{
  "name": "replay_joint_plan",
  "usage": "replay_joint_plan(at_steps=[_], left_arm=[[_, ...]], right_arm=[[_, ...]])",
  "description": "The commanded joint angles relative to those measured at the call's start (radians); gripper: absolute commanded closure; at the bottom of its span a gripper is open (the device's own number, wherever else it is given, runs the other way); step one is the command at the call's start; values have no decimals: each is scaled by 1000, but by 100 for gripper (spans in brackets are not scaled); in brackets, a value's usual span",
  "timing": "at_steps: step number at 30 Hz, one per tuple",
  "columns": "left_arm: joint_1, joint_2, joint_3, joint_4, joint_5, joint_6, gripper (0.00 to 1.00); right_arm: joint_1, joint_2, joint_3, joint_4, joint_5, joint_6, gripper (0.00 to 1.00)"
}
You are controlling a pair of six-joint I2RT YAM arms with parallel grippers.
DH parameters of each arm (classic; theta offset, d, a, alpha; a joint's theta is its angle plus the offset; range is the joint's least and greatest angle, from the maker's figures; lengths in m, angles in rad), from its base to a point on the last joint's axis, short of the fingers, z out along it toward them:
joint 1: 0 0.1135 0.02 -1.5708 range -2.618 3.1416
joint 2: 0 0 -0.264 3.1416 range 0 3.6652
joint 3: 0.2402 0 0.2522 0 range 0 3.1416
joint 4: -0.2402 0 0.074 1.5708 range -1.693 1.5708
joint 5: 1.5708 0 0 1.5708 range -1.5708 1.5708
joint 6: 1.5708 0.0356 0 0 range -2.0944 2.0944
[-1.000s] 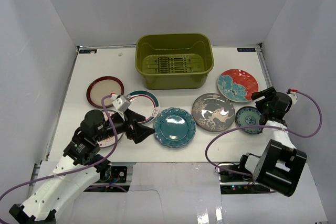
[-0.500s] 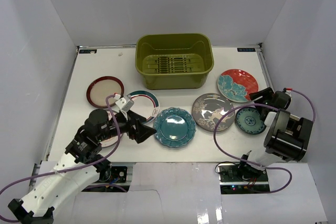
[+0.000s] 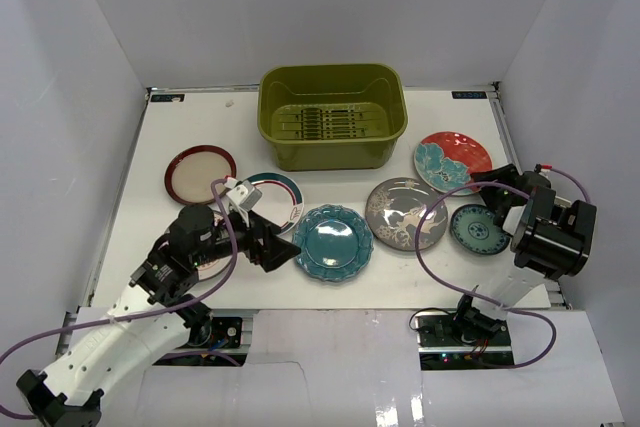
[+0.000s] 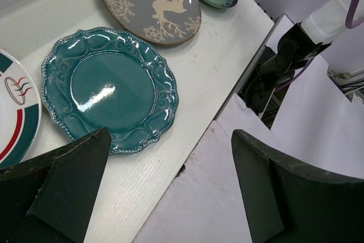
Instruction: Place the plates into the plastic bin on the countertop
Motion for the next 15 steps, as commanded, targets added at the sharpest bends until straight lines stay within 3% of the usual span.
replay_joint_plan(at_steps=[1, 4, 8, 11, 15], left_arm=[[-6, 6, -1, -5, 6, 4, 2], [-4, 13, 1, -5, 9, 6, 2], [-4, 23, -1, -5, 6, 4, 2], [-1, 33, 1, -5, 4, 4, 2], [3, 46, 2, -5, 6, 6, 2]], right_arm=[[-1, 54, -14, 166, -49, 96, 43], [4, 93, -42, 276, -51, 162, 54], [4, 104, -66, 379, -39, 225, 81], [4, 55, -72, 397, -23, 248, 92], [4, -109, -65, 377, -2, 262, 92]])
